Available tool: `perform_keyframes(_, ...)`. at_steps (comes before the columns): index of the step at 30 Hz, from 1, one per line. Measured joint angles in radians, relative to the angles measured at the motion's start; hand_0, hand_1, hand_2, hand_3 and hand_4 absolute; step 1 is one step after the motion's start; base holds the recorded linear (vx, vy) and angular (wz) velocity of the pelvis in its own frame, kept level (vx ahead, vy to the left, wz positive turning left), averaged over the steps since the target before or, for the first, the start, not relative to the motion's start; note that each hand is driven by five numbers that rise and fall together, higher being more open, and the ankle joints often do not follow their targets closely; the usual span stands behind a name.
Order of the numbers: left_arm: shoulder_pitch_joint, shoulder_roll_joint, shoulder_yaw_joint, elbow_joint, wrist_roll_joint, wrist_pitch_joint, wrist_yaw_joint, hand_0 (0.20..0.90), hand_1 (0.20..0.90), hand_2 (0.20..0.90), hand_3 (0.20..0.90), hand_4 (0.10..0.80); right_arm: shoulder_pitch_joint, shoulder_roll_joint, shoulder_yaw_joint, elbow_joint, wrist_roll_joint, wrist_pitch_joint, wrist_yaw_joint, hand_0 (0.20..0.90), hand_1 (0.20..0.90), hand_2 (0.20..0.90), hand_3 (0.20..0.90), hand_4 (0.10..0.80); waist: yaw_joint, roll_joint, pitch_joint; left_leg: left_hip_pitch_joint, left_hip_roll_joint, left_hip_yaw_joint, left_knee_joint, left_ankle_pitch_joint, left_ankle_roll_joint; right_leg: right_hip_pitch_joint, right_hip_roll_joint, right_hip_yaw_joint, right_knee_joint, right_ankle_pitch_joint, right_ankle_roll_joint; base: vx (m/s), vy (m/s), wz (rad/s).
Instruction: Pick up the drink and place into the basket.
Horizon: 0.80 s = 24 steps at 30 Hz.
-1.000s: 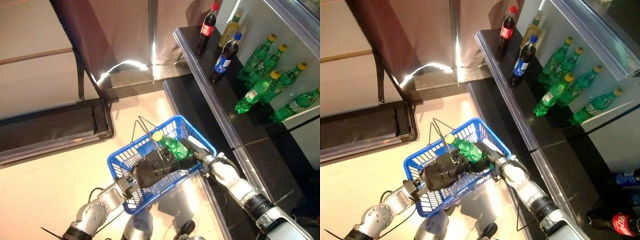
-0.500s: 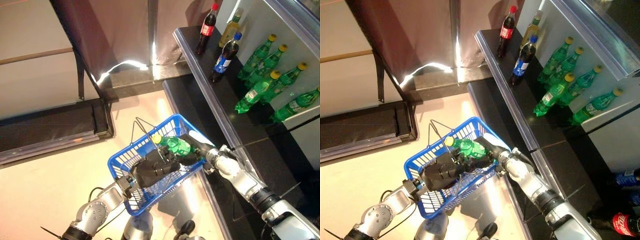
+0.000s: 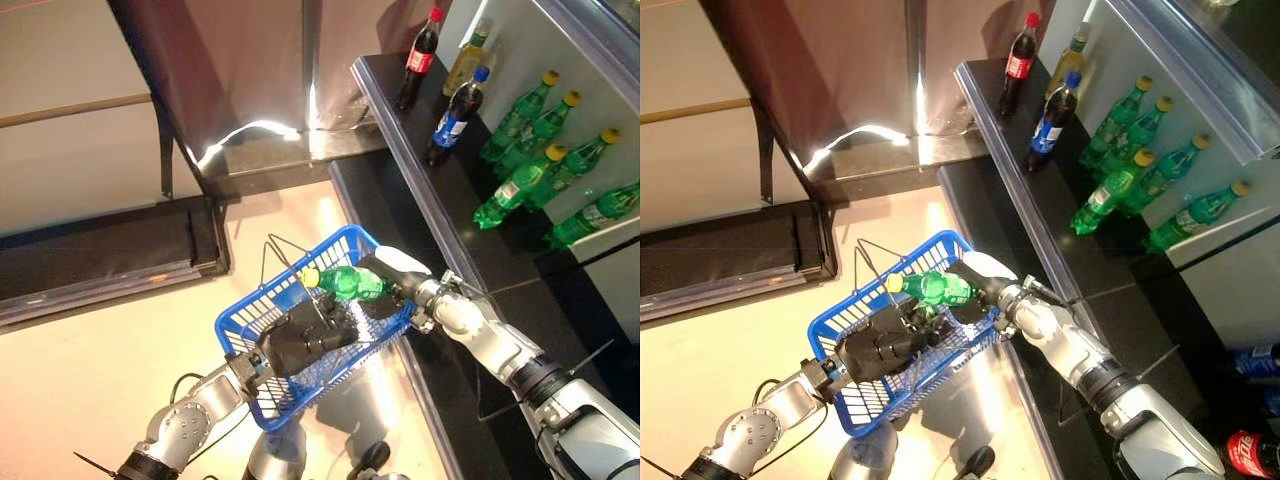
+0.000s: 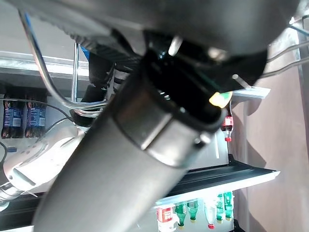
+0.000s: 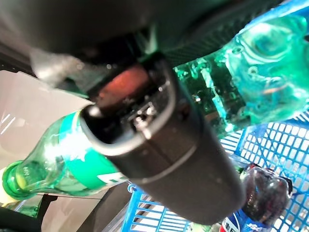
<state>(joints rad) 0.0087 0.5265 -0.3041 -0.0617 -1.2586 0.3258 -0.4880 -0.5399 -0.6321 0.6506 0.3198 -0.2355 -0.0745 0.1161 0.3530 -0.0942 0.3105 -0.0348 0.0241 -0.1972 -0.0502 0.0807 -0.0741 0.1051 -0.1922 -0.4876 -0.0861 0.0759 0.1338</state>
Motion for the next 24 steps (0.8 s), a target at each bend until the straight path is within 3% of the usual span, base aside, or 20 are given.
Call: perform_keyframes(24,0.0,0.037,-0.022,0.0,0.024,-0.017,-0.003,0.3,0.3,0.3,0.2,0.1,-0.009,0.006,0.033,0.0,-0.001,0.009,0.019,0.3,0.3,0.3,0.2,0.1,0.0,0.0,0.0,0.0,0.0,-0.002,0.0,0.0,0.0,0.0,0.0,0.0,0.0,0.0,0.0,0.0,0.0,0.0)
